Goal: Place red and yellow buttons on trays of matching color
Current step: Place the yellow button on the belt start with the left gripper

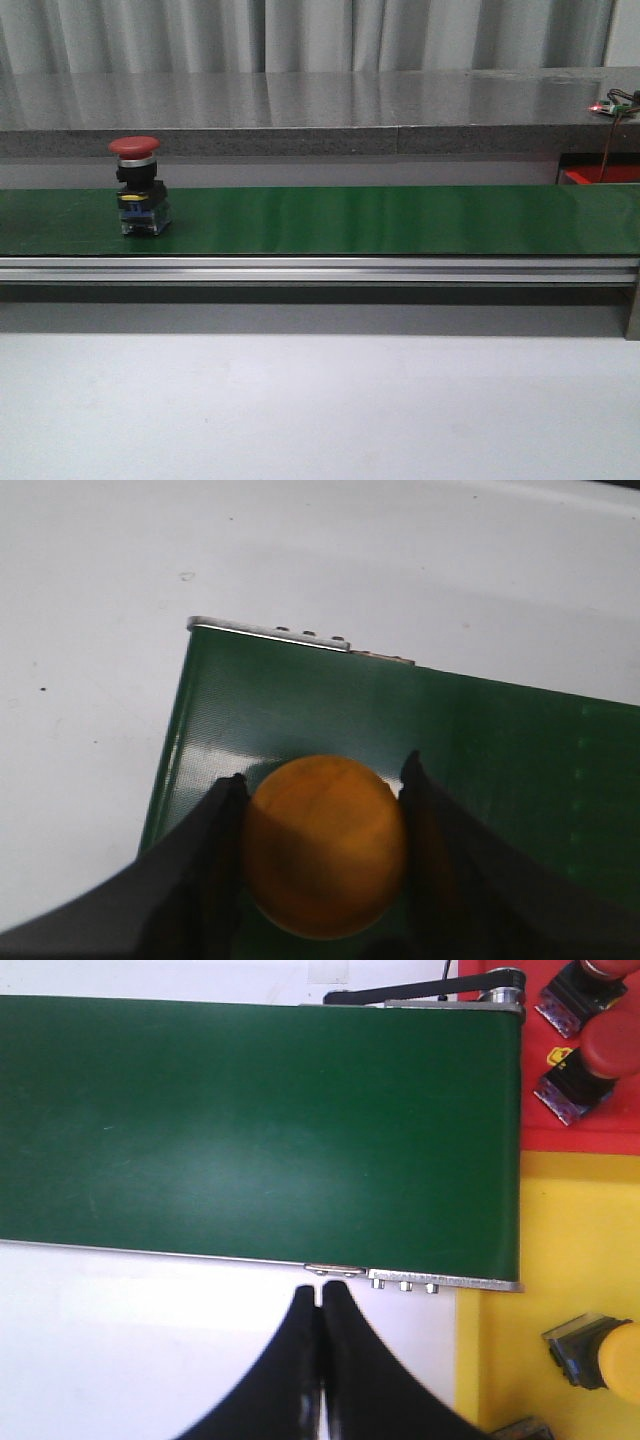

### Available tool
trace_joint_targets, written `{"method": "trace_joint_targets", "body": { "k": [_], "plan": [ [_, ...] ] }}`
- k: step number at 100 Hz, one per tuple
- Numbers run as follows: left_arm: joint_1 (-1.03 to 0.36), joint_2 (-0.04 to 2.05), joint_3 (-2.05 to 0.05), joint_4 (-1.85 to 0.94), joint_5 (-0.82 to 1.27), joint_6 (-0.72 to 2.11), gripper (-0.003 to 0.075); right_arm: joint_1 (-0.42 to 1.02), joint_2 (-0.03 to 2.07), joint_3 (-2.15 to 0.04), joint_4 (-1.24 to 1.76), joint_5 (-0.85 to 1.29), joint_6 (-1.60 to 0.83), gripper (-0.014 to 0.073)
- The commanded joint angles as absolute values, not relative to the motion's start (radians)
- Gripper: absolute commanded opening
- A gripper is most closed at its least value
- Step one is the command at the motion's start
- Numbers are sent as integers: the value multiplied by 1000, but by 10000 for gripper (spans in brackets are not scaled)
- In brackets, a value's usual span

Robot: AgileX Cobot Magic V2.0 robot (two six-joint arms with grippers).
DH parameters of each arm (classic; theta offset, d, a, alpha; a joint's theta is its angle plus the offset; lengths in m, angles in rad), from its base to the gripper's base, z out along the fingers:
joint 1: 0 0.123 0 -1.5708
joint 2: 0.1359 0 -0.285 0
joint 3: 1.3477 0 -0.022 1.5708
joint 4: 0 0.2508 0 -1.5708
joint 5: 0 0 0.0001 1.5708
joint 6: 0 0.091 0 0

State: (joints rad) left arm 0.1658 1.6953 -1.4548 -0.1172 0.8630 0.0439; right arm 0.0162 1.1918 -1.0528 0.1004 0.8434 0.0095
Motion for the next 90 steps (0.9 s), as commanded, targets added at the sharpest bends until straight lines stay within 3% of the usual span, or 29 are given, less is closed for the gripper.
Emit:
{"method": "trace_joint_targets", "body": {
  "k": [1,48,74,90],
  "plan": [
    [160,1651,-1473,-126,798,42,91,15,1165,-1078,107,802,0,-72],
    [160,1710,-1469,-128,837,42,101,15,1165,-1078,107,802,0,-72],
    [160,1712,-1469,-126,851,45,221,15,1165,-1078,107,802,0,-72],
    [160,1712,-1469,-128,862,69,353,15,1165,-1078,107,802,0,-72]
  ]
}}
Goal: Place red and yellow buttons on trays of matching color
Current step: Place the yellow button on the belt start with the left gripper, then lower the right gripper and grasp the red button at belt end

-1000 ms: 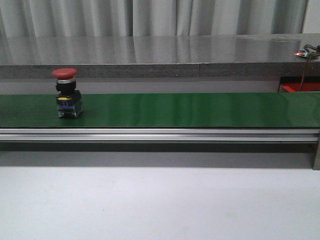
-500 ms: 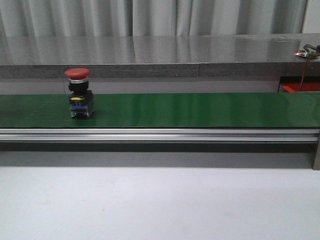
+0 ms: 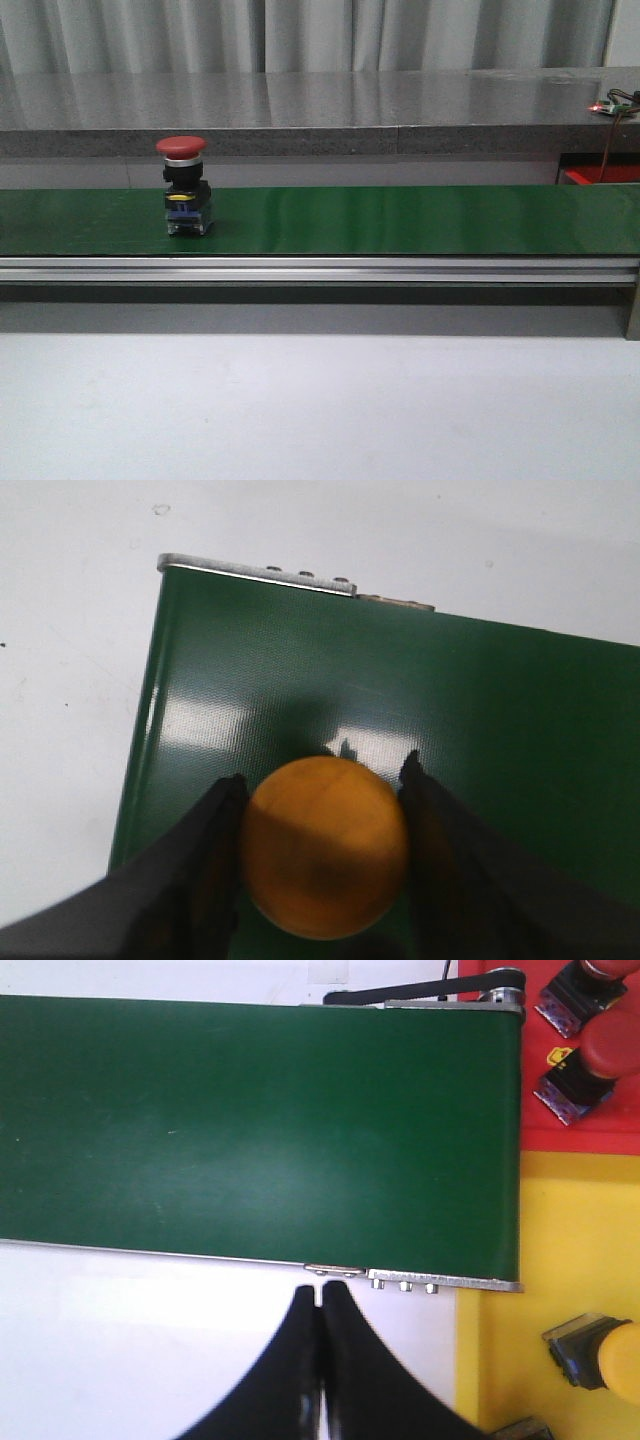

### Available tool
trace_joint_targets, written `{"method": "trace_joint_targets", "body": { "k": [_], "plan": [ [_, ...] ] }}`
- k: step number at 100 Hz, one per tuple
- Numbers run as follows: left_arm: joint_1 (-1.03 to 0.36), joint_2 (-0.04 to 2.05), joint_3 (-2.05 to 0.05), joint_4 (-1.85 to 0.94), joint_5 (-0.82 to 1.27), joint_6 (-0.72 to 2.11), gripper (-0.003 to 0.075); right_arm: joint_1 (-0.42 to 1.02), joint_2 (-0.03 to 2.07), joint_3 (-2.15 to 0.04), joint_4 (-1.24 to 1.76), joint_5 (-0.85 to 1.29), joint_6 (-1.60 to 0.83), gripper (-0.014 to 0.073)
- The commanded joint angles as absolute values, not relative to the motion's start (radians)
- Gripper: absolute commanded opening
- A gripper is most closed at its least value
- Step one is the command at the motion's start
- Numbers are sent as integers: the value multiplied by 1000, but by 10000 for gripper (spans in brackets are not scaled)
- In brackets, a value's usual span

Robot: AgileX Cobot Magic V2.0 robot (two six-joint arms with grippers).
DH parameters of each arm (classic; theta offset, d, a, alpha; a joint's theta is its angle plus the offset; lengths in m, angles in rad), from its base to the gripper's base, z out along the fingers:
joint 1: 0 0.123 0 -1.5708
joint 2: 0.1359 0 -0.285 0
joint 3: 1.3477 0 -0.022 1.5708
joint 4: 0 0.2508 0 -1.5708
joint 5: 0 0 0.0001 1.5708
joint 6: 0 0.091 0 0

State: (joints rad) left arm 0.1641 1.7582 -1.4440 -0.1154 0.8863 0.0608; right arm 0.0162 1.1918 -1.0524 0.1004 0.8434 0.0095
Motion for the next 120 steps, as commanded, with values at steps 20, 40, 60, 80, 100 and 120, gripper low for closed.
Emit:
{"method": "trace_joint_targets", "body": {
  "k": [20,40,60,80,100,120],
  "plan": [
    [160,1712,-1469,-130,867,70,486,15,1165,-1078,107,802,0,-72],
    [160,1686,-1489,-215,867,93,485,15,1165,-1078,107,802,0,-72],
    [160,1604,-1500,-296,867,124,484,15,1165,-1078,107,801,0,-72],
    [160,1509,-1490,-296,871,135,477,15,1165,-1078,107,801,0,-72],
    [160,1393,-1430,-309,869,144,389,15,1165,-1078,109,802,0,-72],
    [160,1272,-1327,-311,848,150,227,15,1165,-1078,109,817,0,-72]
  ]
}}
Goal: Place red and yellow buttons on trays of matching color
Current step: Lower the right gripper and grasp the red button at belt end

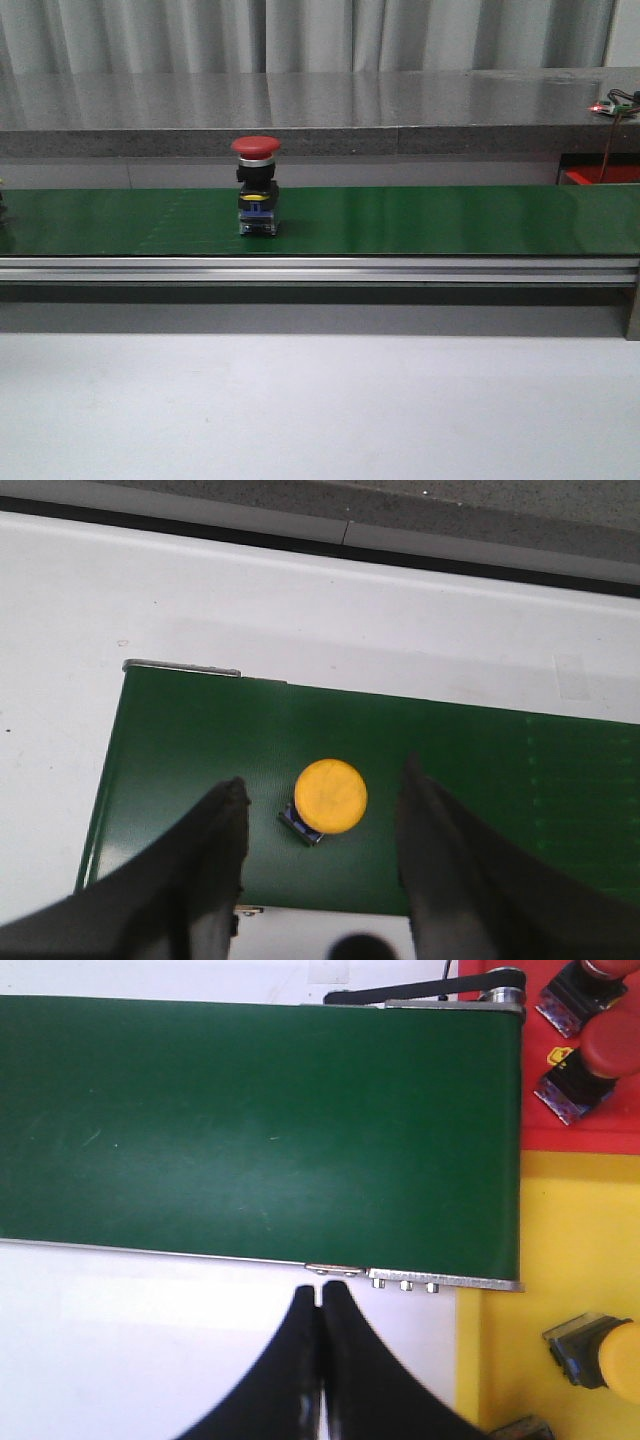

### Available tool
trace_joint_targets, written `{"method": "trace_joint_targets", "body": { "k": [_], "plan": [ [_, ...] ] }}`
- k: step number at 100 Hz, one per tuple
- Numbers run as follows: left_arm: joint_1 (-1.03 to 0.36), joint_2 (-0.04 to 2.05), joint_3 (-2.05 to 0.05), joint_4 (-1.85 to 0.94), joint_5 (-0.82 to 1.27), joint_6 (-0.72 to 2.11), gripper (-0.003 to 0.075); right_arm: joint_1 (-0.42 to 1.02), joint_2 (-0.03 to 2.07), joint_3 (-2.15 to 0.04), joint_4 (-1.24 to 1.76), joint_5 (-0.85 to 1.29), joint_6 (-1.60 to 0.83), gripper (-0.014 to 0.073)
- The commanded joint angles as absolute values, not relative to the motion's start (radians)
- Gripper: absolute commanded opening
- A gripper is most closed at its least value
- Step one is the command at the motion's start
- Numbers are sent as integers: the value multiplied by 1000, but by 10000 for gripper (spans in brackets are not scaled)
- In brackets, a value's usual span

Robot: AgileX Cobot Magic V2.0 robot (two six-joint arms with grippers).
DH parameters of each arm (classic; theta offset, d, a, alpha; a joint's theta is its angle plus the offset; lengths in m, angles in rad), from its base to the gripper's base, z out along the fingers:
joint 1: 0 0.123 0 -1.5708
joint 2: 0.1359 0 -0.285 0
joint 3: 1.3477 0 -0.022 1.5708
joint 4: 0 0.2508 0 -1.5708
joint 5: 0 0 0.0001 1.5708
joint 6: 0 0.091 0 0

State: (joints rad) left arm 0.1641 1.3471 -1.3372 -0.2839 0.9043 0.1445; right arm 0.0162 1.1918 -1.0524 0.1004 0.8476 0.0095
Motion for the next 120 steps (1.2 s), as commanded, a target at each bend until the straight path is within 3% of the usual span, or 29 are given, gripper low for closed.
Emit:
{"method": "trace_joint_targets", "body": {
  "k": [1,25,66,77,92,97,102,120],
  "plan": [
    [160,1264,-1323,-311,848,150,219,15,1165,-1078,109,817,0,-72],
    [160,1151,-1216,-311,826,168,-19,15,1165,-1082,115,821,0,-72],
    [160,1103,-1172,-327,821,174,-19,187,1289,-1283,164,854,-105,-60],
    [160,1103,-1172,-329,821,174,-19,239,1368,-1371,165,902,-112,78],
    [160,1103,-1172,-329,821,174,-19,289,1469,-1471,171,948,-113,447],
    [160,1103,-1172,-329,821,174,-19,303,1501,-1501,171,966,-113,532],
    [160,1103,-1172,-329,821,174,-19,315,1537,-1533,171,988,-113,561],
    [160,1103,-1172,-329,821,174,-19,373,1641,-1647,171,1056,-113,544]
  ]
}}
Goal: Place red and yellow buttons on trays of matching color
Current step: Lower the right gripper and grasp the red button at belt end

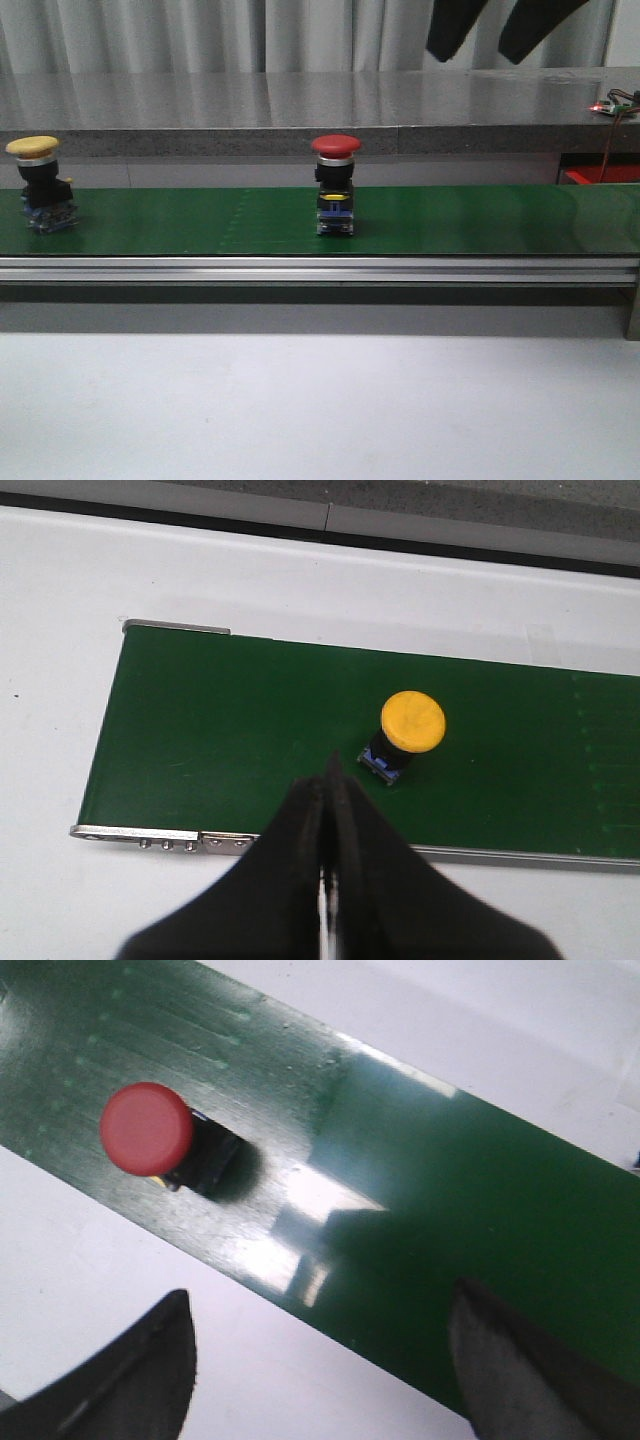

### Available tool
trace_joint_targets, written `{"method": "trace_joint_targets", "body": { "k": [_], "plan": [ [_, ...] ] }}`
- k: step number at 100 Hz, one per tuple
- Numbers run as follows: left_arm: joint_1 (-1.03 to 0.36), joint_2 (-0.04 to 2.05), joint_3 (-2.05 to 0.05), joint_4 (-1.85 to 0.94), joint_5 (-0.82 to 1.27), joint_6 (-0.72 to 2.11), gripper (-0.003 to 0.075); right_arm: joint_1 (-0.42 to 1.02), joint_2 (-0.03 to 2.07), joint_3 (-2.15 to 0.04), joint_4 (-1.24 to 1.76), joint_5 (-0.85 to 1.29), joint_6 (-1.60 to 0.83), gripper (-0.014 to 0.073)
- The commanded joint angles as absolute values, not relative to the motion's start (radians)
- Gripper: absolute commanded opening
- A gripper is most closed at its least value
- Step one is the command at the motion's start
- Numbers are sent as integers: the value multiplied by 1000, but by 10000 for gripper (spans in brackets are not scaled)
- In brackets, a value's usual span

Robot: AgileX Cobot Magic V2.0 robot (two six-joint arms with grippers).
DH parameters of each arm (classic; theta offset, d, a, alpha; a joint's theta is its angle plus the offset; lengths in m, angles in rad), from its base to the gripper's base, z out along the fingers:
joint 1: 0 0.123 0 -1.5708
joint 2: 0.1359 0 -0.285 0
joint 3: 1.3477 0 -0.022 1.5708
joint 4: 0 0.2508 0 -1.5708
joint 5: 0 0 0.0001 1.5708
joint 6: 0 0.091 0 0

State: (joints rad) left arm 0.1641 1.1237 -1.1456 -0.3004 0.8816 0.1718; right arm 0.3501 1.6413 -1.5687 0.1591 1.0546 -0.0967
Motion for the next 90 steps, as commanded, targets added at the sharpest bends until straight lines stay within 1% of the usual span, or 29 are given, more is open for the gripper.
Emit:
{"method": "trace_joint_targets", "body": {
  "k": [1,22,41,84,90],
  "plan": [
    [160,1103,-1172,-329,821,174,-19,378,1649,-1656,171,1060,-113,544],
    [160,1103,-1172,-329,821,174,-19,428,1750,-1776,171,1134,-113,544],
    [160,1103,-1172,-329,821,174,-19,439,1819,-1846,173,1192,-113,544],
    [160,1105,-1172,-329,821,174,-19,445,1916,-1866,174,1182,-113,544],
    [160,1105,-1172,-329,821,174,-19,445,1931,-1866,166,1180,-113,523]
  ]
}}
